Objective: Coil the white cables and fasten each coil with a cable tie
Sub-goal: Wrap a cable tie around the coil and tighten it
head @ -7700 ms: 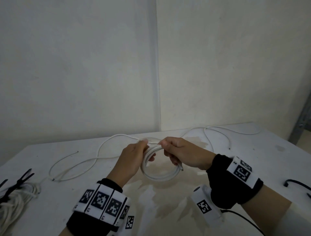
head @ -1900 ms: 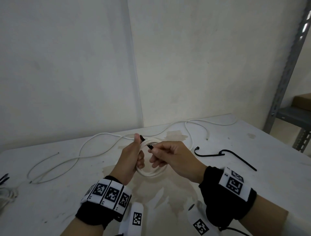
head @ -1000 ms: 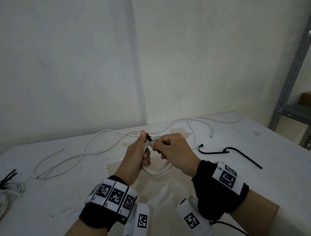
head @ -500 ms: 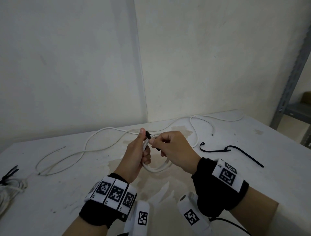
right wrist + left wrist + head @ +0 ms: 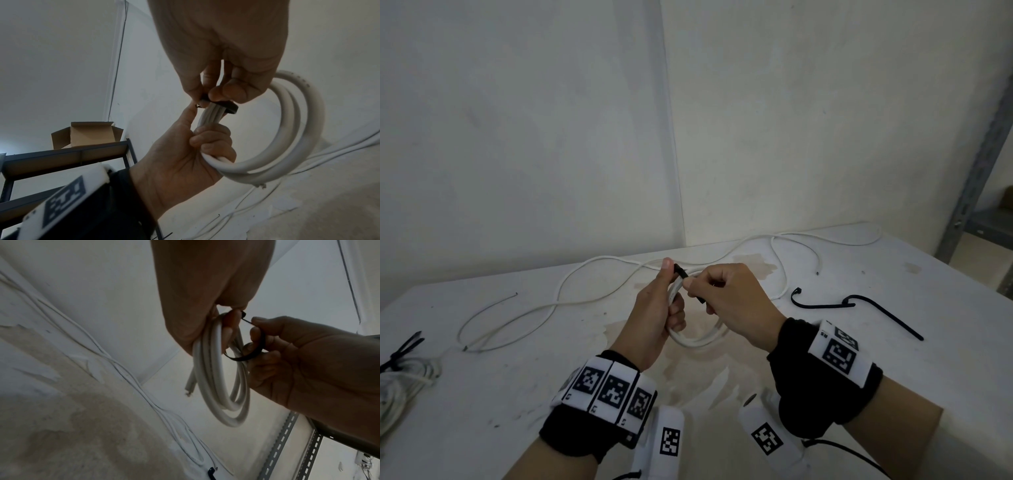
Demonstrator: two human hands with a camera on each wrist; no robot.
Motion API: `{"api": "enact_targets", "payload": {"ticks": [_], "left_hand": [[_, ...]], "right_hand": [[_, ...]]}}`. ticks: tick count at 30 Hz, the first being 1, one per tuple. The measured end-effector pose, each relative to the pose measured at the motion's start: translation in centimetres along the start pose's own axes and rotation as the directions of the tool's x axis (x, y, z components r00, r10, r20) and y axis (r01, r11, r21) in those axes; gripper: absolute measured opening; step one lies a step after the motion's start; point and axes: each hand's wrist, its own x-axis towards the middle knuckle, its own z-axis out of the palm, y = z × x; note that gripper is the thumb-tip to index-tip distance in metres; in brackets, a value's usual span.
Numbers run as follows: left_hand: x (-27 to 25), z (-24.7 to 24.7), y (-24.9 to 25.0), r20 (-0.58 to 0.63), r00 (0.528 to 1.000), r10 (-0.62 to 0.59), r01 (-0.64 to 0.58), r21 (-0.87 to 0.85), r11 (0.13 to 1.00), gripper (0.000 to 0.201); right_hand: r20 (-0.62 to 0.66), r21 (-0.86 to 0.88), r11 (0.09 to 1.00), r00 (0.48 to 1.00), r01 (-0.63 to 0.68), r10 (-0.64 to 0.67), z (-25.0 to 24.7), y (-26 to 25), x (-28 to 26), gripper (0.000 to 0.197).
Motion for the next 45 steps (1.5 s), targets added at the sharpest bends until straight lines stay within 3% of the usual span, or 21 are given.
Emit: {"api": "enact_targets", "payload": {"ticks": [31,37,41,45], "left_hand": [[-0.1,-0.8,-0.3,-0.001,1.0,0.018,-0.018,-0.004,1.0,0.048],[-0.3,-0.7,-0.1,0.0,0.998,0.056,-0.055,0.029,0.998,0.038],[-0.4,-0.6,-0.2,0.006,0.999,0.052,-0.052,0.014,0.999,0.033],[-0.3,-1.2,-0.1,-0.026,0.994,0.102,-0.102,0.0,0.995,0.036]], "right_hand": [[0.034,-0.015,1.0,0.999,0.023,-0.023,0.8,-0.2,0.2,0.026],[0.005,-0.085,0.994,0.998,0.065,-0.065,1.5,0.0,0.5,0.03],[-0.052,-0.086,0.994,0.996,0.069,-0.073,1.6,0.3,0.6,0.028],[-0.02,-0.1,0.989,0.994,0.106,-0.108,1.4,-0.2,0.5,0.019]]}}
